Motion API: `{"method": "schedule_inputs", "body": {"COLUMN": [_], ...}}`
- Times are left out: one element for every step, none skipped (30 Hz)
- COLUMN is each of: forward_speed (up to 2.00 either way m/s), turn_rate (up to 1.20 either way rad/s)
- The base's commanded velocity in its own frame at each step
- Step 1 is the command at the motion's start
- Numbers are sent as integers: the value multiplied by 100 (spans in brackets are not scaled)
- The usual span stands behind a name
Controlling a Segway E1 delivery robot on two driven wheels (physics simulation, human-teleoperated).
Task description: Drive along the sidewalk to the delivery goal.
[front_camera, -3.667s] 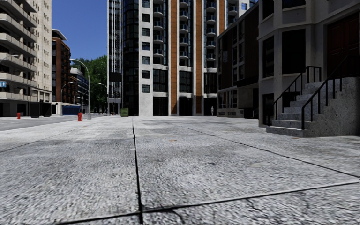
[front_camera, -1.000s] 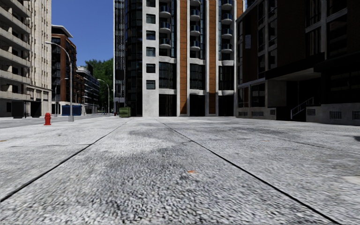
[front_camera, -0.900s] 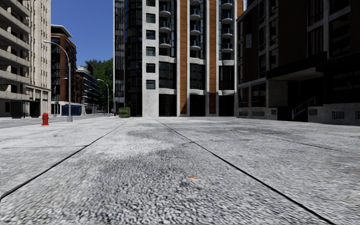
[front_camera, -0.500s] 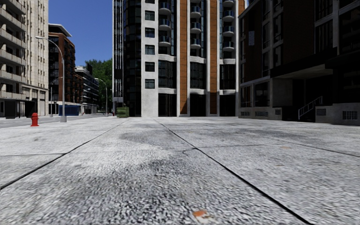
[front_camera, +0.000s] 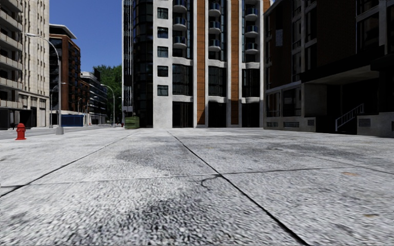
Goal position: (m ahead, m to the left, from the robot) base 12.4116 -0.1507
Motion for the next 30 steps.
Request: {"method": "schedule_inputs", "body": {"forward_speed": [200, 200, 200, 200, 200, 200, 200, 200, 200, 200, 200, 200, 200, 200, 200, 200, 200, 200, 200, 200, 200, 200, 200, 200, 200, 200, 200, 200, 200, 200], "turn_rate": [0, 0, 0, 0, 0, 0, 0, 0, 0, 0, 0, 0, 0, 0, 0, 0, 0, 0, 0, 0, 0, 0, 0, 0, 0, 0, 0, 0, 0, 0]}}
